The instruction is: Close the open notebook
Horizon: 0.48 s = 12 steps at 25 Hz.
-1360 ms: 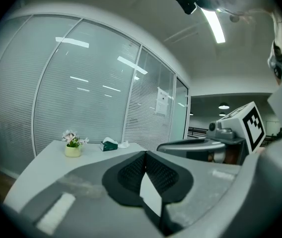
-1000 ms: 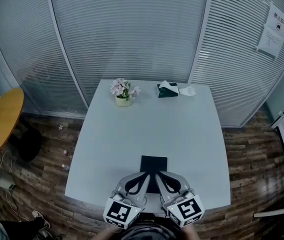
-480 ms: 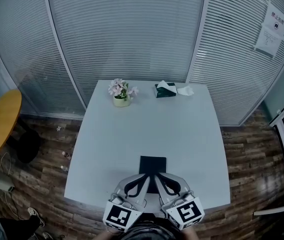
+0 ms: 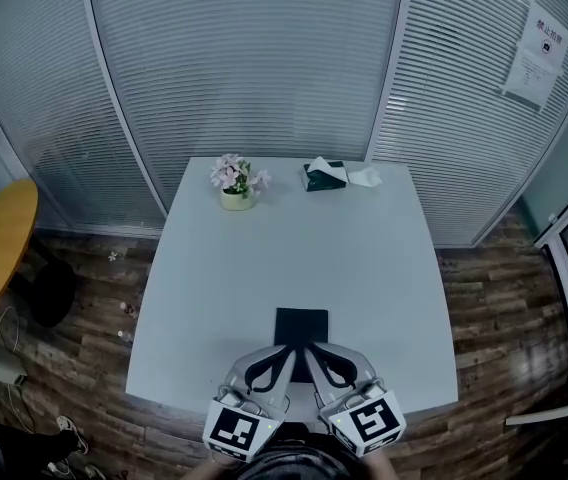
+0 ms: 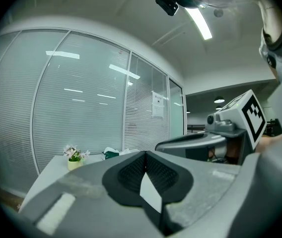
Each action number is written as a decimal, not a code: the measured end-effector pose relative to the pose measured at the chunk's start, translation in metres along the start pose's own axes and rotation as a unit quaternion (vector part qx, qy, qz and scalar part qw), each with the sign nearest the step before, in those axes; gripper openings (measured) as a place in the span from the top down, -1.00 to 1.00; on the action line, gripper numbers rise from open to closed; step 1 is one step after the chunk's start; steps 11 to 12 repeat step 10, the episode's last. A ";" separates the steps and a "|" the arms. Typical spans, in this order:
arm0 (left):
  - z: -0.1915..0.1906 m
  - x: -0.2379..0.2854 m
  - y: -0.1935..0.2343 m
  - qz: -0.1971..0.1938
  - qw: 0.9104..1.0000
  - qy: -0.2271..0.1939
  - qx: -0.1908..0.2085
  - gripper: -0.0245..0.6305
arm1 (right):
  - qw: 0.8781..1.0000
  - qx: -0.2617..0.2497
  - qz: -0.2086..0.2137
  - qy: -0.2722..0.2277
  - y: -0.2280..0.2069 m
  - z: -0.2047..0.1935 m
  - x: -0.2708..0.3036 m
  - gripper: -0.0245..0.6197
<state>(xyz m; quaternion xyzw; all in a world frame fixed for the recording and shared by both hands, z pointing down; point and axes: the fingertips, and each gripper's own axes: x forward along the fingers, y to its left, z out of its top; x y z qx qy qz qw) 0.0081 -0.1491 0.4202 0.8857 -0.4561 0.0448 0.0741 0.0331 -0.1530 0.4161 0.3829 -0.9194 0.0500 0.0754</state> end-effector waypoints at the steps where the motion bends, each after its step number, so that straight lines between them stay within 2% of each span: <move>1: 0.000 0.000 0.000 0.000 1.000 -0.001 -0.001 0.91 | 1.000 0.000 -0.001 -0.001 0.000 0.000 0.000 0.92; 3: 0.002 0.000 0.001 0.000 1.000 -0.004 0.002 0.91 | 1.000 0.001 -0.002 -0.002 0.001 0.001 -0.001 0.92; 6: 0.001 0.001 0.003 -0.007 1.000 -0.009 0.028 0.91 | 1.000 0.000 -0.001 -0.003 0.002 0.003 -0.001 0.92; 10: 0.005 0.004 0.002 -0.005 1.000 -0.012 -0.007 0.91 | 1.000 -0.004 0.000 -0.004 0.002 0.005 0.002 0.92; 12: 0.005 0.004 0.002 -0.005 1.000 -0.012 -0.007 0.91 | 1.000 -0.004 0.000 -0.004 0.002 0.005 0.002 0.92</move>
